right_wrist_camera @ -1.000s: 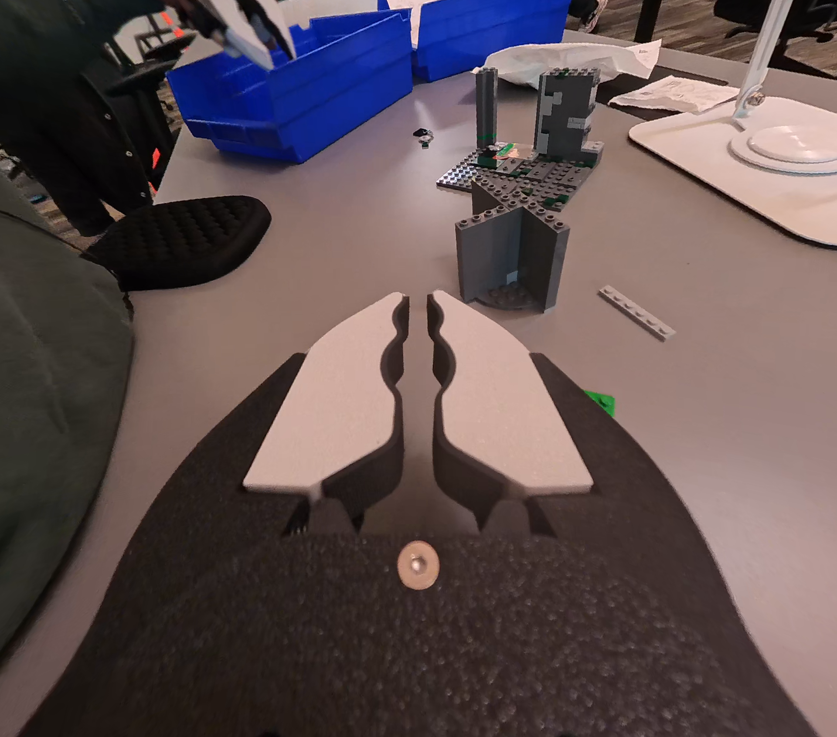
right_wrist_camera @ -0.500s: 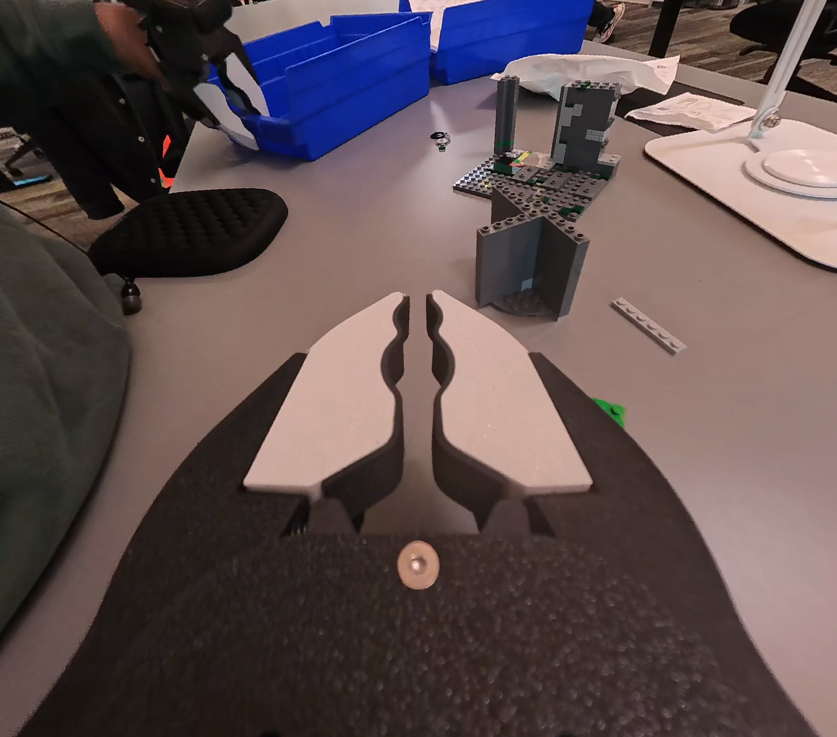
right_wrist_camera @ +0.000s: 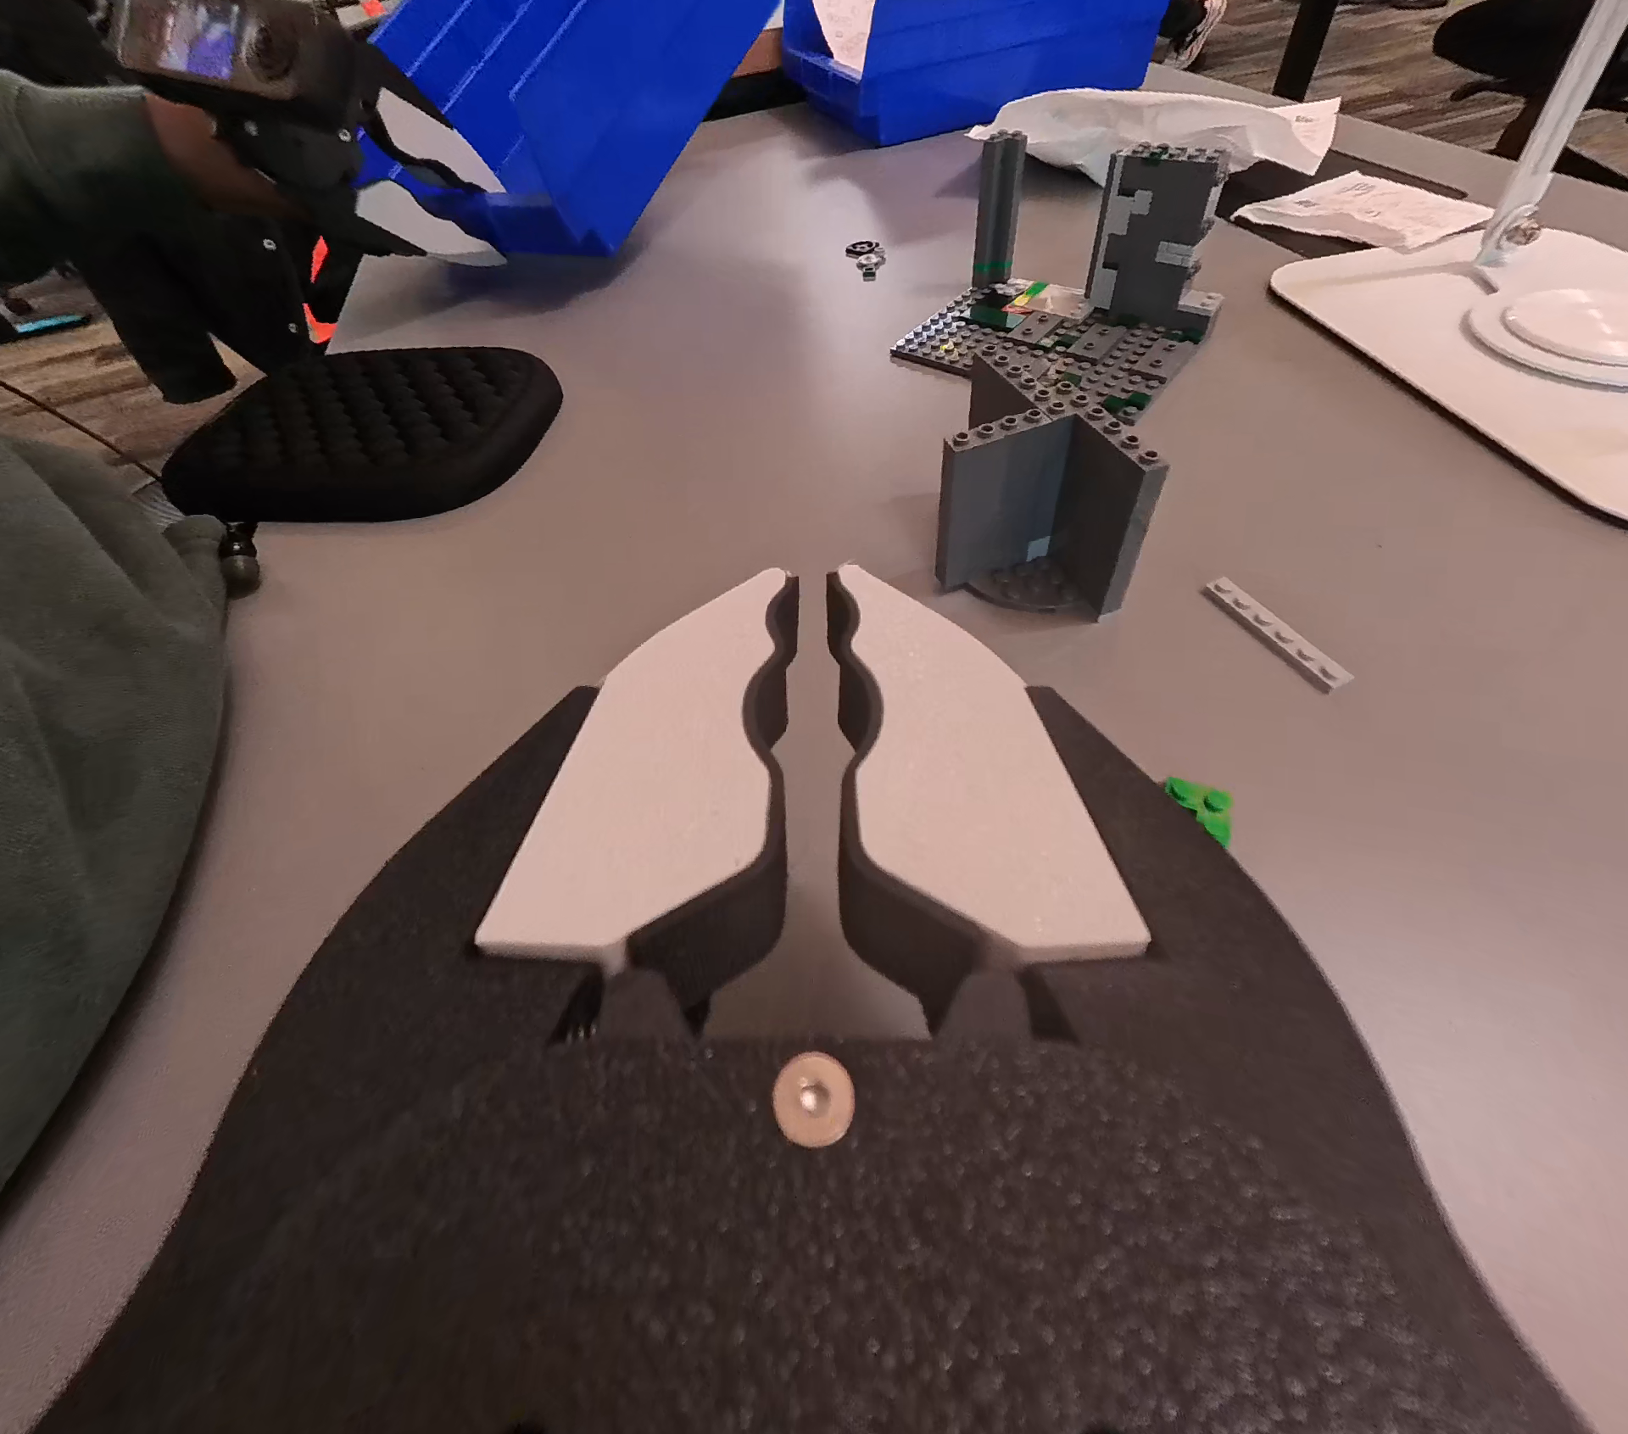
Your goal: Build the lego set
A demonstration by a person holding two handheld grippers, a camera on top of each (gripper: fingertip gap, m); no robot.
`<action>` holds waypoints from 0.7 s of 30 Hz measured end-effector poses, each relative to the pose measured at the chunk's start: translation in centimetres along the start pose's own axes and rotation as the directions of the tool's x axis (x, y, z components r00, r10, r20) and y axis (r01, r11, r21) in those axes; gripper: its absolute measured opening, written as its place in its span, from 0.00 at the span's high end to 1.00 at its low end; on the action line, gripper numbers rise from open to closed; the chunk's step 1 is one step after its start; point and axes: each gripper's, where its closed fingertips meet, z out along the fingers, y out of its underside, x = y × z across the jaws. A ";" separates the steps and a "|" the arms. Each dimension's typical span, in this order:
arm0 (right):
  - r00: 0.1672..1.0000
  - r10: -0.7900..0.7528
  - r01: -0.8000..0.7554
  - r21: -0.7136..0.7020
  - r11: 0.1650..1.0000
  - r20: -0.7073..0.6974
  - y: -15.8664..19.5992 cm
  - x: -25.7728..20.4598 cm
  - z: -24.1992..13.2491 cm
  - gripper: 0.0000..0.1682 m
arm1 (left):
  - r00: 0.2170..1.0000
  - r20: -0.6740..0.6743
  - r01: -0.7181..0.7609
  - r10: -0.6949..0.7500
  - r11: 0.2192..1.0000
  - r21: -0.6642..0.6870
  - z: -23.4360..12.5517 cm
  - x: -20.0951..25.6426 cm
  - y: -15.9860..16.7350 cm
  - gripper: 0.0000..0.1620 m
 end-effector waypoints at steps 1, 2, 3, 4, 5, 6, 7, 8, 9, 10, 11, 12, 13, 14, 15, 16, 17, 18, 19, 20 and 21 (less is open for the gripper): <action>1.000 -0.001 0.001 0.001 1.000 -0.003 0.0 0.0 0.0 0.97 | 1.000 0.007 -0.009 0.009 1.000 -0.010 0.2 0.0 0.2 0.83; 1.000 0.000 0.000 0.003 1.000 -0.005 0.0 0.0 -0.1 0.97 | 1.000 0.026 -0.015 0.016 1.000 -0.015 0.3 -0.1 0.2 0.83; 1.000 0.001 -0.001 0.004 1.000 -0.007 -0.1 0.1 -0.1 0.97 | 0.999 0.034 -0.020 0.021 0.999 -0.026 0.5 -0.2 0.3 0.83; 1.000 0.003 -0.003 0.006 1.000 -0.009 -0.1 0.1 -0.1 0.97 | 0.998 0.049 -0.024 0.026 0.999 -0.034 0.5 -0.3 0.3 0.83; 1.000 0.006 -0.005 0.006 1.000 -0.009 -0.1 0.2 -0.1 0.97 | 0.998 0.050 -0.023 0.025 0.999 -0.038 0.6 -0.4 0.3 0.84; 1.000 0.008 -0.008 0.005 1.000 -0.007 0.0 0.2 -0.1 0.97 | 0.998 0.055 -0.020 0.022 0.999 -0.034 0.6 -0.5 0.2 0.84; 1.000 0.008 -0.008 0.003 1.000 -0.006 0.0 0.2 -0.1 0.97 | 0.999 0.048 -0.021 0.022 0.999 -0.036 0.7 -0.5 0.2 0.84; 1.000 0.007 -0.007 0.000 1.000 -0.005 0.1 0.1 -0.1 0.97 | 0.999 0.042 -0.020 0.021 0.999 -0.029 0.7 -0.4 0.1 0.83; 1.000 0.005 -0.005 -0.003 1.000 -0.005 0.1 0.1 0.0 0.97 | 0.999 0.031 -0.019 0.020 0.999 -0.032 0.7 -0.3 0.1 0.83; 1.000 0.004 -0.004 -0.004 1.000 -0.005 0.1 0.1 0.0 0.97 | 1.000 0.018 -0.018 0.018 0.999 -0.032 0.8 -0.2 0.1 0.83; 1.000 0.003 -0.003 -0.004 1.000 -0.004 0.1 0.1 0.0 0.97 | 1.000 0.002 -0.016 0.016 0.999 -0.032 0.8 0.0 0.1 0.83; 1.000 0.004 -0.004 -0.003 1.000 -0.004 0.1 0.1 0.0 0.97 | 1.000 -0.018 -0.012 0.012 1.000 -0.026 0.8 0.2 0.0 0.83; 1.000 0.005 -0.005 -0.002 1.000 -0.005 0.1 0.1 0.0 0.97 | 0.999 -0.035 -0.010 0.009 1.000 -0.023 0.7 0.4 -0.1 0.84; 1.000 0.005 -0.005 -0.001 1.000 -0.005 0.1 0.1 -0.1 0.97 | 0.998 -0.062 -0.010 0.009 1.000 -0.014 0.6 0.7 -0.3 0.83; 1.000 0.007 -0.007 -0.001 1.000 -0.004 0.1 0.1 -0.1 0.97 | 0.997 -0.080 0.000 -0.001 1.000 -0.007 0.5 0.8 -0.5 0.83; 1.000 0.007 -0.007 -0.001 1.000 -0.004 0.1 0.1 -0.1 0.97 | 0.994 -0.105 0.006 -0.007 1.000 -0.006 0.4 0.9 -0.6 0.83; 1.000 0.007 -0.007 -0.001 1.000 -0.003 0.1 0.1 -0.1 0.97 | 0.990 -0.142 0.018 -0.018 1.000 -0.001 0.2 1.1 -0.8 0.83; 1.000 0.006 -0.006 -0.002 1.000 -0.002 0.1 0.1 0.0 0.97 | 0.985 -0.172 0.027 -0.024 1.000 0.013 -0.1 1.2 -1.2 0.83; 1.000 0.006 -0.006 -0.003 1.000 -0.001 0.1 0.1 0.0 0.97 | 0.975 -0.217 0.043 -0.037 0.999 0.019 -0.4 1.4 -1.4 0.83; 1.000 0.006 -0.006 -0.003 1.000 -0.001 0.1 0.1 0.0 0.97 | 0.965 -0.260 0.054 -0.045 0.998 0.028 -0.8 1.6 -1.7 0.83; 1.000 0.007 -0.007 -0.003 1.000 0.000 0.1 0.1 0.0 0.97 | 0.952 -0.301 0.062 -0.049 0.997 0.034 -1.1 1.9 -1.9 0.83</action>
